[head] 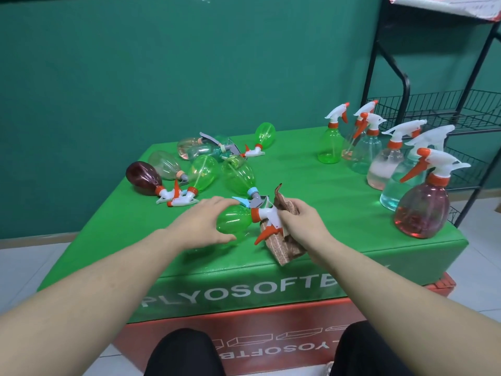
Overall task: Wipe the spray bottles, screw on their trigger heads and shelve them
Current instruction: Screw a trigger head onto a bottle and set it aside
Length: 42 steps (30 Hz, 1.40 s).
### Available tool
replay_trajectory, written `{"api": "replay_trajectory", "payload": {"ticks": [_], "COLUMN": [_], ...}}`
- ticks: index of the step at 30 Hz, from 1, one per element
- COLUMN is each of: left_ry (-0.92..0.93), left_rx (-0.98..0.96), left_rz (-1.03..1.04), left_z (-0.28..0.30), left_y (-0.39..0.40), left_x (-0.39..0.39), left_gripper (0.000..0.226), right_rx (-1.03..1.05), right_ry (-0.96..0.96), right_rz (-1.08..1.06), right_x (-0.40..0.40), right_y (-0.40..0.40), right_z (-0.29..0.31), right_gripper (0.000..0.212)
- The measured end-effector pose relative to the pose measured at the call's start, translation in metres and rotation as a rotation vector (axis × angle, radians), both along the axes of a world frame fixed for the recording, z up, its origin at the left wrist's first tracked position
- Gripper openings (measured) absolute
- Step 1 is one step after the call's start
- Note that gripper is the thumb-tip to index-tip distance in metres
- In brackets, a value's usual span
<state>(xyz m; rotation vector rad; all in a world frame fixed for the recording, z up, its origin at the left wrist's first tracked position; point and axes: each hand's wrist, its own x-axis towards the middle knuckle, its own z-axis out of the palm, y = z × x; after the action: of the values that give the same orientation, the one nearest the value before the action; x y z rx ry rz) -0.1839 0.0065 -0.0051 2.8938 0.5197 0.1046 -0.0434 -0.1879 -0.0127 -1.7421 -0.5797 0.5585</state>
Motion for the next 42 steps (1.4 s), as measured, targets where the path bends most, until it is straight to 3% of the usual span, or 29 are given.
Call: {"api": "replay_trajectory", "payload": {"ticks": [5, 8, 15, 21, 32, 42], "left_ry": [-0.029, 0.011, -0.021, -0.066, -0.049, -0.085], "left_rx": [-0.021, 0.033, 0.077, 0.052, -0.02, -0.009], "left_rz": [0.045, 0.024, -0.013, 0.014, 0.239, 0.243], "left_z": [-0.003, -0.001, -0.012, -0.021, -0.015, -0.021], "left_y": [0.001, -0.001, -0.008, -0.004, -0.003, -0.009], "left_x": [-0.007, -0.015, -0.015, -0.014, 0.004, 0.0], "left_gripper": [0.089, 0.088, 0.09, 0.083, 0.082, 0.084], "right_rx": [0.016, 0.045, 0.153, 0.27, 0.38, 0.444], "right_ry": [0.031, 0.094, 0.444, 0.621, 0.592, 0.68], "right_rz": [0.028, 0.037, 0.051, 0.012, -0.062, -0.103], "right_x": [0.003, 0.005, -0.005, -0.002, -0.005, -0.008], "right_y": [0.002, 0.006, 0.025, 0.036, 0.031, 0.055], "right_z": [0.001, 0.001, 0.003, -0.003, -0.007, -0.004], "right_gripper": [0.011, 0.016, 0.035, 0.039, 0.043, 0.049]}}
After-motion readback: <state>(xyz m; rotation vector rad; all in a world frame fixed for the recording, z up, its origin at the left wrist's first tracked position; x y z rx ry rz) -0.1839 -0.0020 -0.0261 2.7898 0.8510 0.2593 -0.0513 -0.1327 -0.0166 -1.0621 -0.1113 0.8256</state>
